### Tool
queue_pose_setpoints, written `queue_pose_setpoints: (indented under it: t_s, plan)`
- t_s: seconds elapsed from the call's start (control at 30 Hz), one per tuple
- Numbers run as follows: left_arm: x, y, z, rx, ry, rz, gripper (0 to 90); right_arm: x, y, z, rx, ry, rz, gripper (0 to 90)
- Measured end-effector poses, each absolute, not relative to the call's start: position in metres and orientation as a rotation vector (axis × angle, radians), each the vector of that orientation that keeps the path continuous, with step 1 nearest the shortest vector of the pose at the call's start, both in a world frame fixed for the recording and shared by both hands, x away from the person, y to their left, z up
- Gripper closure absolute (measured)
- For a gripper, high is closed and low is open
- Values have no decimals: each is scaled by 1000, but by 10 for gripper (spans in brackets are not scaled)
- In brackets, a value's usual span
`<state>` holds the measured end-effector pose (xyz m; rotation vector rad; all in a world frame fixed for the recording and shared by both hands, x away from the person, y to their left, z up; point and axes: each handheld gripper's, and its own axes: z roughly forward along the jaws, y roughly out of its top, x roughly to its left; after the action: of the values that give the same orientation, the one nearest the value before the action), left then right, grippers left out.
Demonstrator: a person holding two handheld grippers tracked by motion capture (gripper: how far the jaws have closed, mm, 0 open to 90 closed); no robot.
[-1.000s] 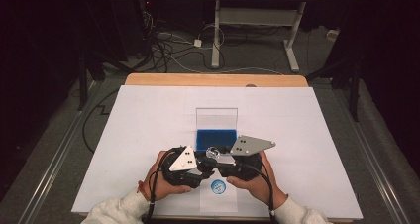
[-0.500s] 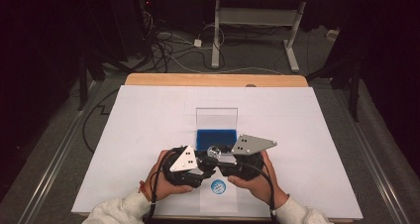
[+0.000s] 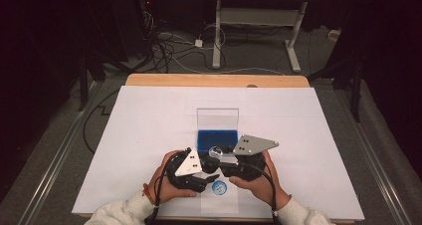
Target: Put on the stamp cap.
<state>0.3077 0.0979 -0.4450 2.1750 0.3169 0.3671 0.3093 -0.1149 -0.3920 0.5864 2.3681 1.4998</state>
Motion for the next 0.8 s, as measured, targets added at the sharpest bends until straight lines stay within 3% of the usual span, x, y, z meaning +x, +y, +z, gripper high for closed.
queue_pose_setpoints:
  t_s: [0.3,0.8]
  plan:
    - [309,99,-450,2195,317,345,217,309,-117,-391,580,2368,1510,570]
    - [311,112,-446,2191,331,416,179,309,-126,-386,578,2342,1504,571]
